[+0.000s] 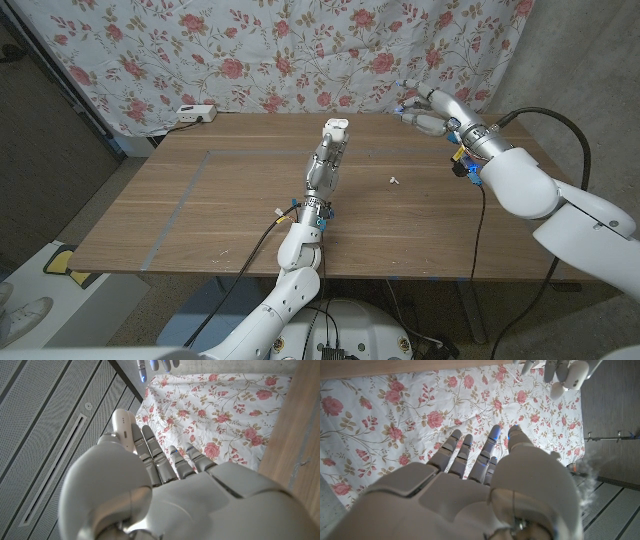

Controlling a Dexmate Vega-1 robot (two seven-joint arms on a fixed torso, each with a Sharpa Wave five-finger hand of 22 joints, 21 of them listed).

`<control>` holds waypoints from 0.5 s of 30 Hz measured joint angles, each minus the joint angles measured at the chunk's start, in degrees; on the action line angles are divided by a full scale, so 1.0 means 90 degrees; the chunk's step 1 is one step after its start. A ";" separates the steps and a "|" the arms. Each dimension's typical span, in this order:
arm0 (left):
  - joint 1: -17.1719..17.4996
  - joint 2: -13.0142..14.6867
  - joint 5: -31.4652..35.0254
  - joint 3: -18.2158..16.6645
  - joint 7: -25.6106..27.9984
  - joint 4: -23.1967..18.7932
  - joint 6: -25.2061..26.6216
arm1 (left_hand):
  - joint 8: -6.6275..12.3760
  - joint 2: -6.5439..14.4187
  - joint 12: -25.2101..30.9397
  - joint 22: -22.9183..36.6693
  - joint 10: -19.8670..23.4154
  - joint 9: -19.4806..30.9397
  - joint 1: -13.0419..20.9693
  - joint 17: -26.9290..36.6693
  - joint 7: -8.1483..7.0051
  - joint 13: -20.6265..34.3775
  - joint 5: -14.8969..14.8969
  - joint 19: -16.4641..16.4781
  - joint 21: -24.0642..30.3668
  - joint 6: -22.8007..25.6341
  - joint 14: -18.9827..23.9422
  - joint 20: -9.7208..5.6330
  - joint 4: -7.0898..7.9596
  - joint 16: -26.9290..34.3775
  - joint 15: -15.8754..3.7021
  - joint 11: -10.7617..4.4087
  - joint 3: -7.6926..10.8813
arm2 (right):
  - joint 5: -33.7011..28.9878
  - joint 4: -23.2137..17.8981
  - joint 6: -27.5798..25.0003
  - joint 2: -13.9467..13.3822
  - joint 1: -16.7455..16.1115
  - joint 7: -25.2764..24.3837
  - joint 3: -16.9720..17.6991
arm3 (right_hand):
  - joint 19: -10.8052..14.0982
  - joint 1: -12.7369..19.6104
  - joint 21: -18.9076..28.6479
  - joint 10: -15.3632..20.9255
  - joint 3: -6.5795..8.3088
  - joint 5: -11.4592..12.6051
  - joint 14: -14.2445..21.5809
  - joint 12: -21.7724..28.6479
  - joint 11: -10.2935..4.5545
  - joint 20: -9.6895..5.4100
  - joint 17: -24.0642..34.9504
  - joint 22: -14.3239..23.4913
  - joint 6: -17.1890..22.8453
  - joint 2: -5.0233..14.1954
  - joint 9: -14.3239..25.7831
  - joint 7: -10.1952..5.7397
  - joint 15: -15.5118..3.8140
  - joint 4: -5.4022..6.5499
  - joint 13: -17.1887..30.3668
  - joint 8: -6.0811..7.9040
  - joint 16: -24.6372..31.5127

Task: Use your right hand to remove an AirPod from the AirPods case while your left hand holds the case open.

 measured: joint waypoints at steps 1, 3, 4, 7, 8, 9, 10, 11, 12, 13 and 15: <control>-0.0004 -0.0008 0.0000 0.0000 0.0000 0.0013 0.0000 | 0.0000 0.0000 0.0000 0.0000 0.0000 0.0000 0.0000 0.0000 0.0000 0.0017 0.0000 -0.0002 0.0000 0.0000 0.0000 0.0003 0.0000 0.0000 0.0000 0.0000 0.0000 | 0.0006 0.0000 -0.0001 0.0000 0.0000 0.0016 0.0000 | 0.0000 0.0000 0.0000 0.0000 0.0000 0.0000 0.0000 0.0000 0.0000 0.0000 0.0000 0.0000 0.0000 0.0000 0.0000 0.0000 0.0000 0.0000 -0.0016 0.0000 0.0000; -0.0020 -0.0022 -0.0005 0.0000 -0.0003 0.0046 0.0009 | 0.0001 0.0001 0.0000 0.0000 0.0000 -0.0002 0.0001 0.0000 0.0000 0.0026 0.0000 -0.0035 0.0000 0.0000 0.0000 0.0035 0.0000 0.0000 0.0000 0.0000 0.0000 | 0.0023 -0.0038 -0.0007 0.0000 0.0024 0.0059 -0.0024 | 0.0000 0.0000 0.0000 0.0000 0.0019 0.0000 0.0000 -0.0023 0.0000 0.0000 -0.0009 0.0000 0.0000 0.0000 0.0000 0.0000 0.0000 -0.0019 -0.0030 0.0000 0.0000; -0.0027 -0.0030 -0.0005 -0.0001 -0.0003 0.0059 0.0009 | 0.0001 0.0001 0.0000 0.0000 0.0000 -0.0006 0.0001 0.0000 0.0000 0.0026 0.0000 -0.0035 0.0000 0.0000 0.0000 0.0035 0.0000 0.0000 0.0000 0.0000 0.0000 | 0.0028 -0.0038 -0.0012 0.0000 0.0024 0.0078 -0.0024 | 0.0000 0.0000 0.0000 0.0000 0.0027 0.0000 0.0000 -0.0023 0.0000 0.0000 -0.0024 0.0000 0.0000 0.0000 0.0000 0.0000 0.0000 -0.0026 -0.0030 0.0000 0.0000; -0.0051 -0.0050 -0.0014 0.0002 -0.0035 0.0094 0.0035 | 0.0002 0.0018 0.0000 0.0000 0.0000 -0.0014 0.0019 0.0000 0.0000 0.0026 0.0022 -0.0035 0.0000 0.0000 0.0000 0.0035 0.0000 0.0000 0.0000 0.0001 0.0000 | 0.0048 -0.0146 -0.0035 -0.0001 0.0117 0.0135 -0.0114 | 0.0000 0.0000 0.0000 0.0034 0.0027 0.0000 0.0000 -0.0047 0.0034 0.0000 -0.0030 0.0000 0.0000 0.0000 0.0000 0.0000 0.0000 -0.0026 -0.0030 0.0000 0.0000; -0.0055 -0.0053 -0.0014 0.0003 -0.0035 0.0101 0.0035 | 0.0002 0.0018 0.0000 0.0000 0.0000 -0.0017 0.0019 0.0000 0.0000 0.0026 0.0022 -0.0035 0.0000 0.0000 0.0000 0.0035 0.0000 0.0000 0.0000 0.0001 -0.0001 | 0.0055 -0.0146 -0.0051 -0.0001 0.0117 0.0158 -0.0114 | -0.0014 0.0000 0.0000 0.0034 0.0027 0.0000 0.0000 -0.0047 0.0034 0.0014 -0.0030 0.0000 0.0000 0.0000 0.0000 0.0000 0.0000 -0.0026 -0.0030 0.0000 0.0000; -0.0061 -0.0058 -0.0014 0.0007 -0.0035 0.0103 0.0035 | 0.0002 0.0018 0.0000 0.0000 -0.0001 -0.0017 0.0019 0.0000 0.0000 0.0026 0.0022 -0.0035 0.0000 0.0000 0.0000 0.0035 0.0000 0.0000 0.0000 0.0001 -0.0001 | 0.0064 -0.0146 -0.0075 -0.0001 0.0117 0.0180 -0.0114 | -0.0026 0.0000 0.0000 0.0034 0.0027 0.0000 0.0000 -0.0047 0.0034 0.0026 -0.0030 0.0000 0.0000 0.0000 0.0000 0.0000 0.0000 -0.0026 -0.0030 0.0000 0.0000; -0.0063 -0.0059 -0.0014 0.0009 -0.0035 0.0103 0.0035 | 0.0002 0.0019 0.0000 0.0000 -0.0001 -0.0017 0.0019 0.0000 0.0000 0.0026 0.0022 -0.0035 0.0000 0.0000 0.0000 0.0035 0.0000 0.0000 0.0000 0.0001 -0.0001 | 0.0071 -0.0146 -0.0106 -0.0001 0.0117 0.0204 -0.0114 | -0.0035 0.0000 0.0000 0.0034 0.0027 0.0000 0.0000 -0.0047 0.0034 0.0035 -0.0030 0.0000 0.0000 0.0000 0.0000 0.0000 0.0000 -0.0026 -0.0030 0.0000 0.0000; -0.0064 -0.0060 -0.0014 0.0013 -0.0035 0.0102 0.0035 | 0.0002 0.0019 0.0000 0.0000 -0.0001 -0.0016 0.0020 0.0000 0.0000 0.0026 0.0022 -0.0035 0.0000 0.0000 0.0000 0.0035 0.0000 0.0000 0.0000 0.0001 -0.0001 | 0.0076 -0.0146 -0.0134 -0.0001 0.0117 0.0217 -0.0114 | -0.0035 0.0001 0.0000 0.0034 0.0027 0.0000 0.0000 -0.0047 0.0034 0.0034 -0.0030 0.0000 0.0000 0.0001 0.0001 0.0000 0.0000 -0.0026 -0.0035 0.0000 0.0000; -0.0064 -0.0060 0.0010 0.0016 -0.0039 0.0099 0.0057 | 0.0003 0.0025 0.0000 0.0000 -0.0001 -0.0016 0.0026 0.0000 0.0000 0.0026 0.0022 -0.0035 0.0000 0.0000 0.0000 0.0035 0.0000 0.0000 0.0000 0.0001 -0.0001 | 0.0081 -0.0330 -0.0162 -0.0013 0.0285 0.0229 -0.0281 | -0.0035 0.0027 0.0000 0.0048 0.0027 0.0000 0.0000 -0.0064 0.0048 0.0034 -0.0030 0.0000 0.0000 0.0026 0.0000 0.0000 0.0000 -0.0026 -0.0052 0.0000 0.0000; -0.0066 -0.0061 0.0010 0.0022 -0.0039 0.0090 0.0057 | 0.0003 0.0027 0.0000 0.0000 -0.0001 -0.0016 0.0028 0.0000 0.0000 0.0026 0.0022 -0.0035 0.0000 0.0000 0.0000 0.0035 0.0000 0.0000 0.0000 0.0001 -0.0001 | 0.0087 -0.0330 -0.0217 -0.0013 0.0285 0.0247 -0.0281 | -0.0035 0.0026 0.0000 0.0071 0.0046 0.0000 0.0000 -0.0071 0.0071 0.0034 -0.0043 0.0000 0.0000 0.0026 0.0000 0.0000 0.0000 -0.0045 -0.0059 0.0000 0.0000; -0.0069 -0.0061 0.0053 0.0031 -0.0026 0.0072 0.0058 | 0.0003 0.0029 0.0000 0.0000 -0.0001 -0.0016 0.0030 0.0000 0.0000 0.0026 0.0022 -0.0069 0.0000 0.0000 0.0000 0.0001 -0.0007 0.0000 0.0000 0.0001 -0.0009 | 0.0096 -0.0439 -0.0306 -0.0021 0.0383 0.0273 -0.0386 | -0.0021 0.0065 0.0000 0.0076 0.0053 0.0026 0.0000 -0.0076 0.0104 0.0048 -0.0059 0.0000 0.0005 0.0010 0.0000 0.0004 0.0000 -0.0052 -0.0059 0.0000 0.0003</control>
